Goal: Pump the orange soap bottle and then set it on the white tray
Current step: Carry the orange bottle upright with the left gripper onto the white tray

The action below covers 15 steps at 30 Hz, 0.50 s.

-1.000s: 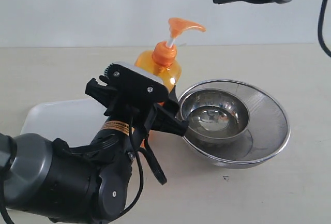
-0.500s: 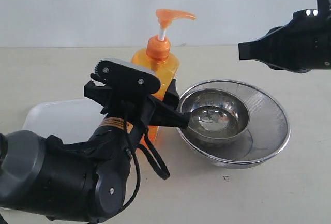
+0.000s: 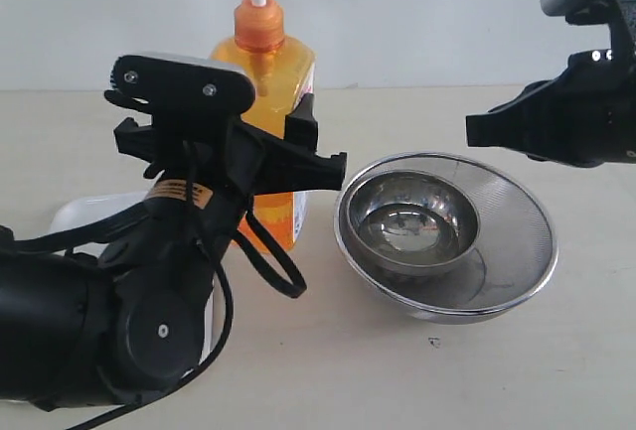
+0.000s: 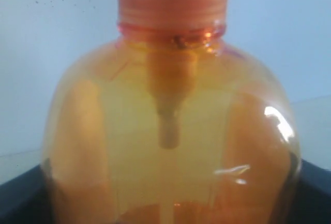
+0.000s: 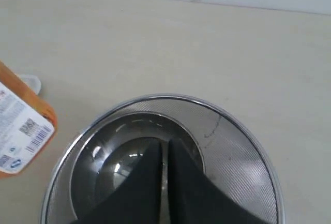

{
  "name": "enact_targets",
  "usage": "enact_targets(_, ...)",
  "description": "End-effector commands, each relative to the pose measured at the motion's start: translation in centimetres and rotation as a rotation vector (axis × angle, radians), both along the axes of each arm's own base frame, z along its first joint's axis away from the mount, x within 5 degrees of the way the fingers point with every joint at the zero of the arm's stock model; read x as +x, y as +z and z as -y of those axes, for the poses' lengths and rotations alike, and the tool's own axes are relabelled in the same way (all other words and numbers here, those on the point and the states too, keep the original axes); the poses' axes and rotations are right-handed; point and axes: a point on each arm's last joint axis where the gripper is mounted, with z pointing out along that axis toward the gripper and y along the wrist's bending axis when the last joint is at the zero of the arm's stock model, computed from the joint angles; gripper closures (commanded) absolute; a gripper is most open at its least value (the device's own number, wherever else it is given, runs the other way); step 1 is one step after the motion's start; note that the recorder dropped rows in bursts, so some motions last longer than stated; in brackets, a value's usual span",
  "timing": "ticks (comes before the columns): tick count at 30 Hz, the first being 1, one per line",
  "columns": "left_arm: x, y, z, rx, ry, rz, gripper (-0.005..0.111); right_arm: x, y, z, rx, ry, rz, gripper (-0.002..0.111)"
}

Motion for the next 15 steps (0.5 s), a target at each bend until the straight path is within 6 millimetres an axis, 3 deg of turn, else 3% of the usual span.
enact_targets(1,-0.3,2.2,-1.0,-0.068,0.055,0.09,0.102,-0.3,-0.5,0.3,-0.016,-0.015,0.01,0.108)
enact_targets(15,-1.3,3.1,-3.1,-0.082,0.112,0.096,0.102,-0.3,-0.5,0.3,-0.018,-0.008,0.006,0.108)
